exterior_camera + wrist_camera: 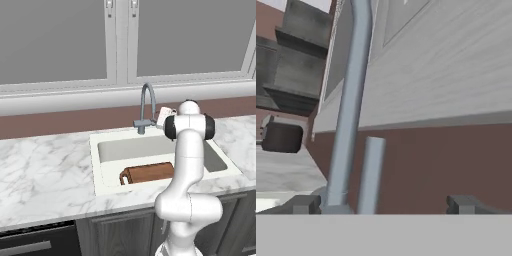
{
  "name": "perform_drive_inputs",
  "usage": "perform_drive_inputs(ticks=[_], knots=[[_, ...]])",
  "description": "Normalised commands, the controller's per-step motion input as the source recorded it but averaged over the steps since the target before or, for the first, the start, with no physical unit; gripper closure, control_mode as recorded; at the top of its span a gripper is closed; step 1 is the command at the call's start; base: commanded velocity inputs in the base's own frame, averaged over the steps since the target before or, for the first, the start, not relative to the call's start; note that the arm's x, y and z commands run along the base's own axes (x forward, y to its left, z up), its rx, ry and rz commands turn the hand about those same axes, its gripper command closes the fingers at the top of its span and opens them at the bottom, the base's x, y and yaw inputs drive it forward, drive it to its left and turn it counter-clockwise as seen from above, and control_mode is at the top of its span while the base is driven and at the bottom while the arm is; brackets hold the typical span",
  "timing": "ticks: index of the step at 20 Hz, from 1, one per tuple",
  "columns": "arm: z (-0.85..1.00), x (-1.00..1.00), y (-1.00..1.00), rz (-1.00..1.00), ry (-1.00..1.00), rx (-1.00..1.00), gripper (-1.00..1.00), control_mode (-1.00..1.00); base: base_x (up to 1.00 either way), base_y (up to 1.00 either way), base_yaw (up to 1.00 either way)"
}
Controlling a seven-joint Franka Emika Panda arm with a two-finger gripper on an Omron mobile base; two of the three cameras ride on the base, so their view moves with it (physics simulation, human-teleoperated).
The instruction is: Turn on the sink faucet with hot water and rinse the cutting board for ten seconds, then turn off the faucet. Push the cutting board to reach the water if necessary.
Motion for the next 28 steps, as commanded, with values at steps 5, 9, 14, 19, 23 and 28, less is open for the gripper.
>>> perform_drive_inputs(ticks=[5, 9, 14, 19, 23, 28], knots=[[-0.01, 0.19, 0.0, 0.11, 0.04, 0.0, -1.0, -1.0, 0.0, 0.0, 0.0], [-0.03, 0.01, 0.01, 0.11, 0.05, 0.0, -1.0, -1.0, 0.0, 0.0, 0.0], [0.0, 0.0, 0.2, 0.09, 0.05, 0.0, -1.0, -1.0, 0.0, 0.0, 0.0], [0.0, 0.0, 0.37, 0.03, 0.03, 0.0, -1.0, -1.0, 0.0, 0.0, 0.0], [0.0, 0.0, 0.37, 0.0, 0.01, 0.0, -1.0, -1.0, 0.0, 0.0, 0.0], [0.0, 0.0, 0.15, 0.0, 0.0, 0.0, -1.0, -1.0, 0.0, 0.0, 0.0]])
